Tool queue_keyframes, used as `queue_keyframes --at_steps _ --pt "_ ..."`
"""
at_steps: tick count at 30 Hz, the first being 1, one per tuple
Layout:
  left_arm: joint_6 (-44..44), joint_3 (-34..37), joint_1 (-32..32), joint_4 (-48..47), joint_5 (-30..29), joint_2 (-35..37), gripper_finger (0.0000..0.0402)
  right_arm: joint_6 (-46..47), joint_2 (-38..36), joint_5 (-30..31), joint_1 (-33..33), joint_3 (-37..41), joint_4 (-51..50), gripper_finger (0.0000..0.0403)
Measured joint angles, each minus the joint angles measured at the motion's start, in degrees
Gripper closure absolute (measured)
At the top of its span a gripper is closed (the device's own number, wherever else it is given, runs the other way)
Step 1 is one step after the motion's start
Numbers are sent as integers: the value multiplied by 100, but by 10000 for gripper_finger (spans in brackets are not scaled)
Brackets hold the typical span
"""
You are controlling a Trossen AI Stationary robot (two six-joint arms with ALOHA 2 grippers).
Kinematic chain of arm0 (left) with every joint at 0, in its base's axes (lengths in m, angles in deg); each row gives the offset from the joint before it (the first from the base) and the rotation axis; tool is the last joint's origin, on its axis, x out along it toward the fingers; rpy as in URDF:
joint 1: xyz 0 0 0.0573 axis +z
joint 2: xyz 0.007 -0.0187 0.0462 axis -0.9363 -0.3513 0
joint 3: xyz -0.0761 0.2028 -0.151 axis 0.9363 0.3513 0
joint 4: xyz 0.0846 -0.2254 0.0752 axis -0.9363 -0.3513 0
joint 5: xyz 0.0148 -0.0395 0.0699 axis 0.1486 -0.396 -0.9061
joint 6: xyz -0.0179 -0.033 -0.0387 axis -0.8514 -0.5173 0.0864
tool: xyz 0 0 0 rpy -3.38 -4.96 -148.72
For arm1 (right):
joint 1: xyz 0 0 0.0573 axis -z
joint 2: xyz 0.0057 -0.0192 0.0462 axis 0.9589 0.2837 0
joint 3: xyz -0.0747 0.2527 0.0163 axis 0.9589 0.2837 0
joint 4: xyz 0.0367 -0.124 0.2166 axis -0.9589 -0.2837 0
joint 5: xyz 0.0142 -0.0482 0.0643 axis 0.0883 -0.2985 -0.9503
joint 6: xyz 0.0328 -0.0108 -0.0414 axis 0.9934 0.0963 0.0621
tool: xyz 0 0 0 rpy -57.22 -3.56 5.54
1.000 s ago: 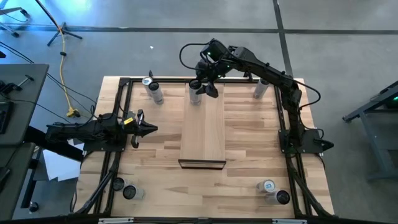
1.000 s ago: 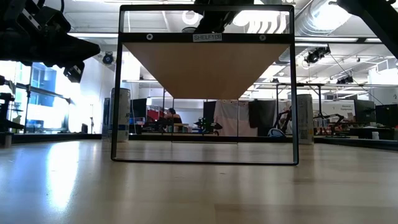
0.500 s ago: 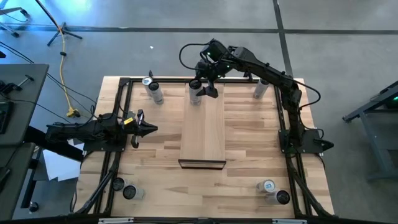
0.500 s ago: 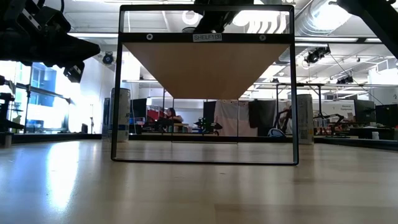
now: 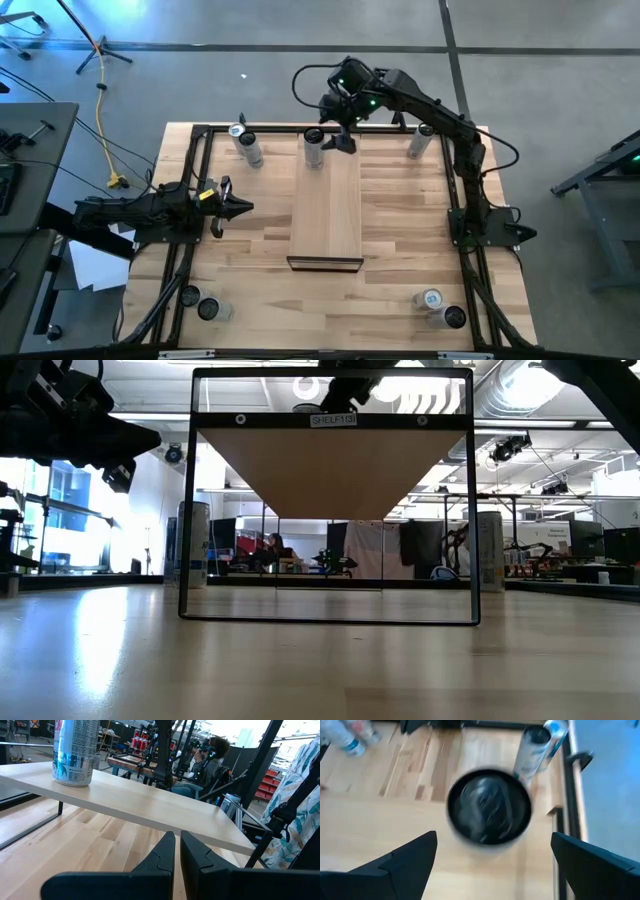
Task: Place canned beverage on shelf
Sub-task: Put the top white pink soda can on the shelf
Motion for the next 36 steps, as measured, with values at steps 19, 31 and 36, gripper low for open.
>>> queue_keyframes --at_steps 19,31,36 --pt "0 -2 0 0 0 0 398 -938 -554 -2608 1018 487 -1904 26" --pt "0 -2 0 -2 0 0 398 806 -3717 -2483 906 5492 1153 26" --pt "0 -1 0 0 0 0 398 3236 -4947 5 164 7057 3456 26"
